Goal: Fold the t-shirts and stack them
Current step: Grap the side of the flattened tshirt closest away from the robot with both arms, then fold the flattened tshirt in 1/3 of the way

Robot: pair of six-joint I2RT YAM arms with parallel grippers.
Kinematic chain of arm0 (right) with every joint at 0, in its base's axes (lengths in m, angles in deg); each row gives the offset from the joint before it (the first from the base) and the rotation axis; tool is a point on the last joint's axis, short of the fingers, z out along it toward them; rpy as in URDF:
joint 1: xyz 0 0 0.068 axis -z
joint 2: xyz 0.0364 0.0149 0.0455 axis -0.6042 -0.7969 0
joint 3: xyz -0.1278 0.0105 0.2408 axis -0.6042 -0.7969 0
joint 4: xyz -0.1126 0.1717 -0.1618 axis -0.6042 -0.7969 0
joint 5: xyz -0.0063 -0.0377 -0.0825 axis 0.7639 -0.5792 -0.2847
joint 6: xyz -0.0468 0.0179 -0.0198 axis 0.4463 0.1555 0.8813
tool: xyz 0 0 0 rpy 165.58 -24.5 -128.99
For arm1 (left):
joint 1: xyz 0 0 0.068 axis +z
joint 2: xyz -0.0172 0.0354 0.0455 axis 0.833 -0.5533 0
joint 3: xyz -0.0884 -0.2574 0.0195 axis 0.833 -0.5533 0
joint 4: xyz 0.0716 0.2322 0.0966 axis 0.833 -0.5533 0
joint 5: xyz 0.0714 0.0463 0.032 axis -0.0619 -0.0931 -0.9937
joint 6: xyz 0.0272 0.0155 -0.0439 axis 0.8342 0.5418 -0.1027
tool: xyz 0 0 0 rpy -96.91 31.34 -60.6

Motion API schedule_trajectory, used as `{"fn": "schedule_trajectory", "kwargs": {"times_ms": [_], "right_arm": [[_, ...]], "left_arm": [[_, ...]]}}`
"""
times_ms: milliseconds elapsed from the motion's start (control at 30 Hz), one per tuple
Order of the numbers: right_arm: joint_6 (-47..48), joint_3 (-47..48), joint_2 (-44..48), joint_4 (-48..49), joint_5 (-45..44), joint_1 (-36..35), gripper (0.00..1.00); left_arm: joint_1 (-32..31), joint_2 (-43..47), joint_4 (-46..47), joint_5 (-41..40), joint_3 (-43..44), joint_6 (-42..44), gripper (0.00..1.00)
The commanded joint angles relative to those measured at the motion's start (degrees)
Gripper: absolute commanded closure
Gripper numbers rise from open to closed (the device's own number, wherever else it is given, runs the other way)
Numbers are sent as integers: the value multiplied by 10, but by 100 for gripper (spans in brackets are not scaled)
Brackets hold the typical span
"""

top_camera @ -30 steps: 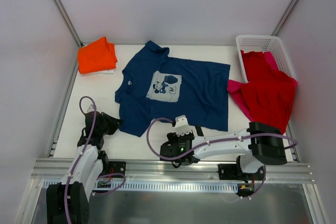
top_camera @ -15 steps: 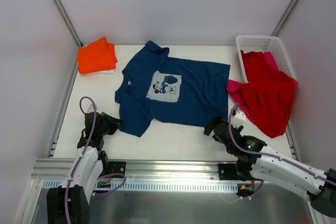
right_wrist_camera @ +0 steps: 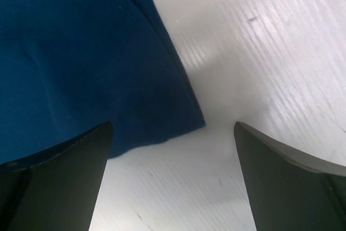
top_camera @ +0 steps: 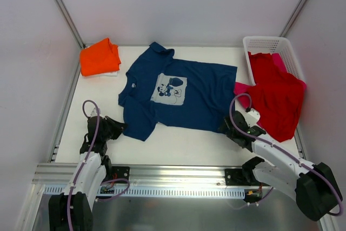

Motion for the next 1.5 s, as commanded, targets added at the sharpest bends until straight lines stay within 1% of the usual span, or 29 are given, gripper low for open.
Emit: {"fn": "schedule_trajectory", "kwargs": {"times_ms": [0,167,233,267,300,333,367,433,467,500,533,667,767,833,867,933,967,1033,1067,1100,1233,1300,1467], "right_arm": [[8,-1,-29,71,68,25,0],[14,-6,-78,120,102,45,1],[13,-7,-86,128,106,45,10],[13,-8,-90,131,106,45,23],[13,-8,-91,131,106,45,30],[12,-9,-90,131,105,45,40],[11,-11,-88,130,104,45,59],[7,-13,-80,127,103,45,75],[5,-12,-79,119,103,45,88],[3,-12,-74,114,103,45,96],[1,-11,-72,110,103,45,100],[2,-12,-50,76,94,44,99],[11,-10,-21,47,78,44,100],[16,-6,-4,28,66,44,100],[22,0,15,6,61,44,100],[28,7,37,-27,53,44,100],[32,11,61,-39,51,45,100],[40,26,87,-76,45,44,100],[43,32,114,-86,44,45,100],[49,40,126,-96,45,44,99],[62,62,163,-142,42,44,100],[69,67,169,-147,43,45,100],[76,72,158,-153,45,44,99]], "left_arm": [[-1,10,10,14,-5,13,100],[-1,11,6,14,-4,16,100],[-2,10,6,13,-3,17,100],[-1,10,7,13,-3,16,100],[-1,10,6,13,-3,16,100],[-1,12,6,13,-3,17,100],[-1,12,6,12,-3,16,100],[-1,14,7,12,-5,15,100],[-1,15,6,11,-5,15,100],[-1,15,6,9,-6,14,100],[-2,15,7,10,-6,13,100],[-1,9,4,7,-4,8,100],[-3,19,-32,21,28,2,100],[-3,34,-80,18,56,3,100],[-4,56,-131,11,88,6,100],[-7,95,-186,-10,123,18,100],[-7,109,-230,-14,153,23,100],[-7,137,-268,-18,180,30,100],[-6,142,-299,-18,201,33,100],[-7,146,-312,-15,209,37,100],[-6,167,-335,0,218,36,100],[-7,173,-340,5,217,30,100],[-6,179,-342,17,232,24,100]]}}
